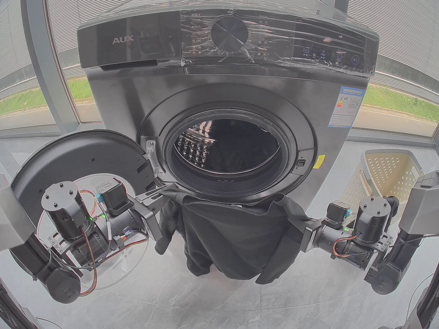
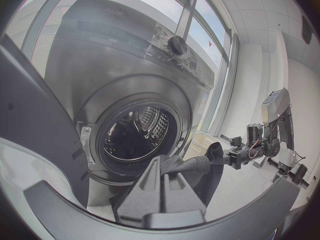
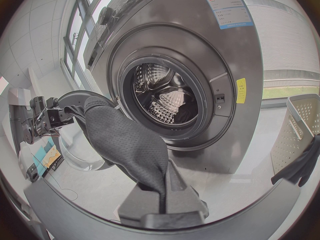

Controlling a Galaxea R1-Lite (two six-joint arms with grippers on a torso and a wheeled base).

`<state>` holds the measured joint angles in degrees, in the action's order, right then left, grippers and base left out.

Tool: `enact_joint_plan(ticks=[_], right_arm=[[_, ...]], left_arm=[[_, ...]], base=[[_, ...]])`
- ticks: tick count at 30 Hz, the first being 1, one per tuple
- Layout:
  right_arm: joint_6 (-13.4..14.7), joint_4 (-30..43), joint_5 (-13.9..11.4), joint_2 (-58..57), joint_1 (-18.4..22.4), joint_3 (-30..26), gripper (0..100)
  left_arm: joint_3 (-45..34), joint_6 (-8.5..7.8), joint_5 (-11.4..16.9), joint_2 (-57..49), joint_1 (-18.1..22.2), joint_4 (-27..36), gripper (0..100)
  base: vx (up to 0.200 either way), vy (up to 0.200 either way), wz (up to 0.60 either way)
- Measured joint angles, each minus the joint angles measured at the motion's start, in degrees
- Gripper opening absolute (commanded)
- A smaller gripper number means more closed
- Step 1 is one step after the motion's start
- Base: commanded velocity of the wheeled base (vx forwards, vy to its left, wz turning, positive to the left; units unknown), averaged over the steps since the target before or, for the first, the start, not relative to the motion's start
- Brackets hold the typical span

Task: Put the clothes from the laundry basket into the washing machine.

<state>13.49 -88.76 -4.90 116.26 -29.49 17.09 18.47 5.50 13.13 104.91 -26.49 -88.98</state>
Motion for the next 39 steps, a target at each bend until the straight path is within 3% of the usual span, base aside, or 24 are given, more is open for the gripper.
enact_joint_plan(ticks=[16, 29, 33, 39], right_arm=[[0.2, 0.1, 2.9, -5.0, -2.0, 7.5, 0], [0.1, 0.1, 3.5, -6.7, -2.4, 7.6, 0], [0.1, 0.1, 5.4, -6.7, -2.6, 7.7, 0], [0.1, 0.1, 5.5, -6.8, -3.1, 7.7, 0]], left_arm=[[-0.2, 0.35, -0.3, -3.8, -0.1, 0.0, 0], [0.2, 2.84, -0.2, -7.0, 0.0, 0.0, 0], [0.3, 3.04, -0.2, -7.4, 0.1, 0.0, 0], [0.3, 3.04, -0.1, -7.6, 0.1, 0.0, 0]], base=[[0.000, 0.000, 0.00], [0.000, 0.000, 0.00], [0.000, 0.000, 0.00], [0.000, 0.000, 0.00]])
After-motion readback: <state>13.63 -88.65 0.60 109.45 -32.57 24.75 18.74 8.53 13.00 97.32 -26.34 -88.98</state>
